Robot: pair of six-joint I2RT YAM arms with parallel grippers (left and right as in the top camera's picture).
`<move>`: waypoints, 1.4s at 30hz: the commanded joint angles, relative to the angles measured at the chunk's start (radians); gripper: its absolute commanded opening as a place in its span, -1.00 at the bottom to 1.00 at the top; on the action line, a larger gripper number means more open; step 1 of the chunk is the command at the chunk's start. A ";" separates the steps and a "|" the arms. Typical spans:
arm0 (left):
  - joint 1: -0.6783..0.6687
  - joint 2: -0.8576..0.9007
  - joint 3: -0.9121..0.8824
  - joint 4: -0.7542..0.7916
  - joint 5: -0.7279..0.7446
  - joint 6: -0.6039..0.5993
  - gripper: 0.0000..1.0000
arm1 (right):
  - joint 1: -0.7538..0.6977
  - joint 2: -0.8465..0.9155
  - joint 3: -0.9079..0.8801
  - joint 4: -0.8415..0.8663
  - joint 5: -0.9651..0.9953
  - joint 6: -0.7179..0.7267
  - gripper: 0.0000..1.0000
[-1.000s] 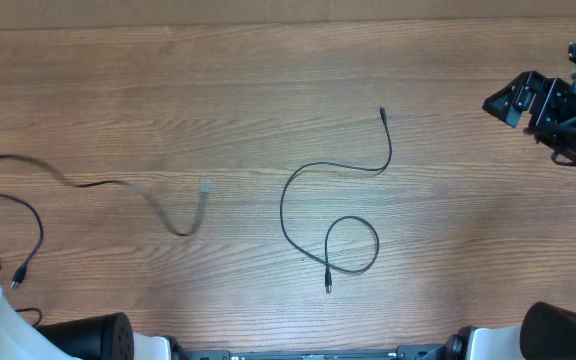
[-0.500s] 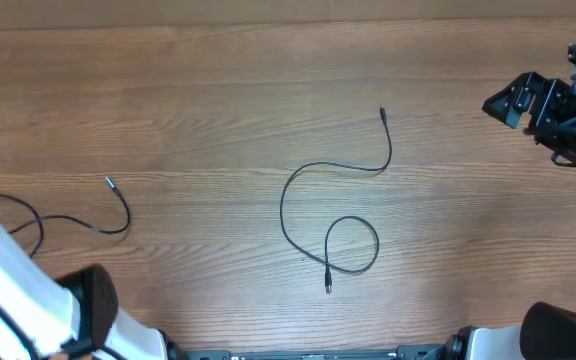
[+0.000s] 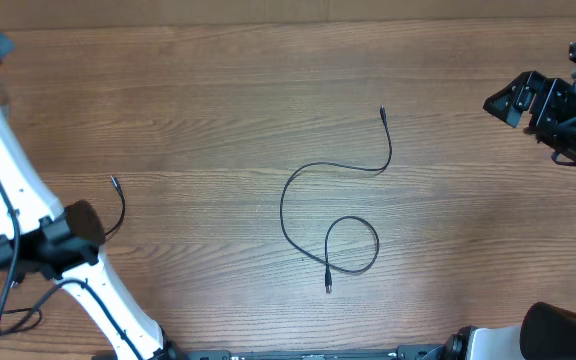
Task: Untangle cables
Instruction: 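Carry the cable with the left gripper to the upper-left table area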
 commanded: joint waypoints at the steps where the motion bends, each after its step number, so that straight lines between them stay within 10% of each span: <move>1: -0.074 0.093 0.003 -0.004 0.202 0.166 -0.92 | 0.005 0.000 -0.002 0.008 0.010 -0.008 1.00; 19: -0.207 0.223 -0.055 -0.194 0.394 0.087 -0.91 | 0.005 0.000 -0.002 0.012 0.033 -0.008 1.00; 42: 0.030 0.223 -0.062 -0.194 0.518 0.023 -0.91 | 0.005 0.000 -0.002 0.019 0.032 -0.008 1.00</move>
